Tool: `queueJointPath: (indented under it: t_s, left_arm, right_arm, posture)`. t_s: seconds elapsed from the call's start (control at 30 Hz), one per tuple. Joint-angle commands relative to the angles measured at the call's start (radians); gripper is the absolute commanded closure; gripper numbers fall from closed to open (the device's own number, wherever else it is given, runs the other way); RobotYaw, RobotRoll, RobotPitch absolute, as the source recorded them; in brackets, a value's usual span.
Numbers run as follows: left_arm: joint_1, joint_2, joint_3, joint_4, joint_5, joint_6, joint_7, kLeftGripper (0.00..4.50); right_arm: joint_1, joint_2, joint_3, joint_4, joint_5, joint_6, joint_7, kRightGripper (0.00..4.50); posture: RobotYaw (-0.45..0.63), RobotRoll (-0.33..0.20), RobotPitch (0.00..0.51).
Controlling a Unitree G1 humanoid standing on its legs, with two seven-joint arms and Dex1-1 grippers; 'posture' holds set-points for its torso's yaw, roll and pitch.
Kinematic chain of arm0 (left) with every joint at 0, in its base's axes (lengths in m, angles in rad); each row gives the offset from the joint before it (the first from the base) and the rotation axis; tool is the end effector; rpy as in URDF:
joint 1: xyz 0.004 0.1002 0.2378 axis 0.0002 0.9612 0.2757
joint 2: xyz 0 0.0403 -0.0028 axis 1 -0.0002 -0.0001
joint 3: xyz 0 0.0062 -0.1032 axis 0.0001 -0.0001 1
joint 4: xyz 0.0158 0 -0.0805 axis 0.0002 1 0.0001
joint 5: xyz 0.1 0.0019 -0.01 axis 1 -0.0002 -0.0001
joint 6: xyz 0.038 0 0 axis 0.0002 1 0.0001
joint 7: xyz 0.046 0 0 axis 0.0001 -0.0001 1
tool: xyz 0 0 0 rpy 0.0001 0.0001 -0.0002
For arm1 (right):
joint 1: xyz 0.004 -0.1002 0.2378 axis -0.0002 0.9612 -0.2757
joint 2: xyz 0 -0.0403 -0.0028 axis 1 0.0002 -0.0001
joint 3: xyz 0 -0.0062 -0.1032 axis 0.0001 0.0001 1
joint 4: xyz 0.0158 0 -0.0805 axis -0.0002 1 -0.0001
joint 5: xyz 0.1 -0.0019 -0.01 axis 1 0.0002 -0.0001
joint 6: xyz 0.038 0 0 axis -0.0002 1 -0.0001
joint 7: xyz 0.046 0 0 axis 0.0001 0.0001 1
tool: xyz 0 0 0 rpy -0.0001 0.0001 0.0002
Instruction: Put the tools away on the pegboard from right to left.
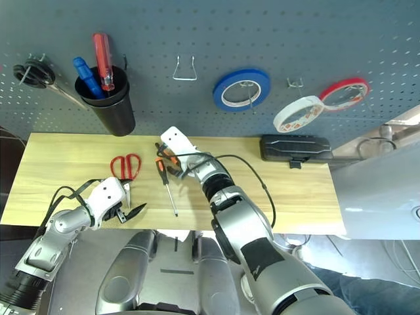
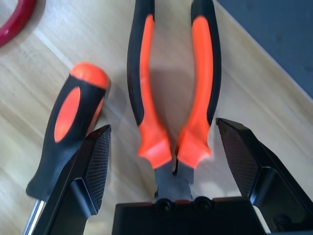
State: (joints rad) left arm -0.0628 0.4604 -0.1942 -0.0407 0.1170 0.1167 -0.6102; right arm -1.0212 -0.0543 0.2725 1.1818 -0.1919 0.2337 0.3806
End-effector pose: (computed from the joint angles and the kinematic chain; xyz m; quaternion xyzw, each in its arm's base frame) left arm 0.2133 0.1953 0.0624 0.2699 0.1070 -0.3646 0.8847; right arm 0.3478 -0.0891 0.0946 -0.2742 0.2358 0.2943 0.8847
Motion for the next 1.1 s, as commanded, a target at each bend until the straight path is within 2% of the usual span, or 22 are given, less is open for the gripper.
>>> queueJointPath:
  t_s: [0.03,0.07,0.17,0.27,0.3,0.53,0.7,0.83,1.1]
  left_arm:
    - [0.034,0.005,-0.004,-0.012,-0.005,0.015,0.0,0.0]
    - [0.036,0.006,-0.004,-0.013,-0.006,0.015,0.001,0.0]
    - [0.038,0.008,-0.001,-0.01,-0.007,0.013,0.004,0.0]
    - [0.036,0.007,0.001,-0.01,-0.009,0.012,0.008,0.0]
    - [0.033,0.007,0.001,-0.007,-0.01,0.011,0.008,0.0]
    - [0.02,0.002,-0.006,-0.003,-0.014,0.0,0.012,0.0]
    - [0.02,-0.002,0.003,-0.009,-0.028,-0.032,0.016,0.0]
    - [0.017,-0.018,0.025,-0.008,-0.072,-0.117,0.017,0.0]
    - [0.012,-0.011,0.046,-0.003,-0.159,-0.288,-0.044,0.0]
  right_arm:
    - [0.022,0.011,-0.012,0.052,-0.014,-0.009,-0.022,0.04]
    - [0.022,0.012,-0.015,0.056,-0.016,-0.014,-0.024,0.04]
    - [0.024,0.014,-0.021,0.062,-0.022,-0.027,-0.038,0.63]
    - [0.022,0.016,-0.032,0.067,-0.02,-0.019,-0.045,1.69]
    - [0.022,0.015,-0.034,0.067,-0.02,-0.02,-0.048,1.82]
    - [0.008,0.004,-0.067,0.041,-0.013,-0.004,-0.08,1.82]
    - [0.032,-0.028,-0.088,-0.055,0.006,0.023,-0.057,1.82]
    - [0.11,-0.074,-0.089,-0.25,0.014,0.08,-0.012,1.82]
    - [0.349,-0.178,-0.088,-0.807,0.026,0.296,0.078,1.82]
  posture:
    - [0.24,0.0,0.433]
    - [0.24,0.0,0.433]
    - [0.25,0.0,0.428]
    - [0.25,0.0,0.425]
    - [0.24,0.0,0.421]
    - [0.23,0.0,0.398]
    - [0.22,0.0,0.369]
    - [0.2,0.0,0.335]
    - [0.15,0.0,0.267]
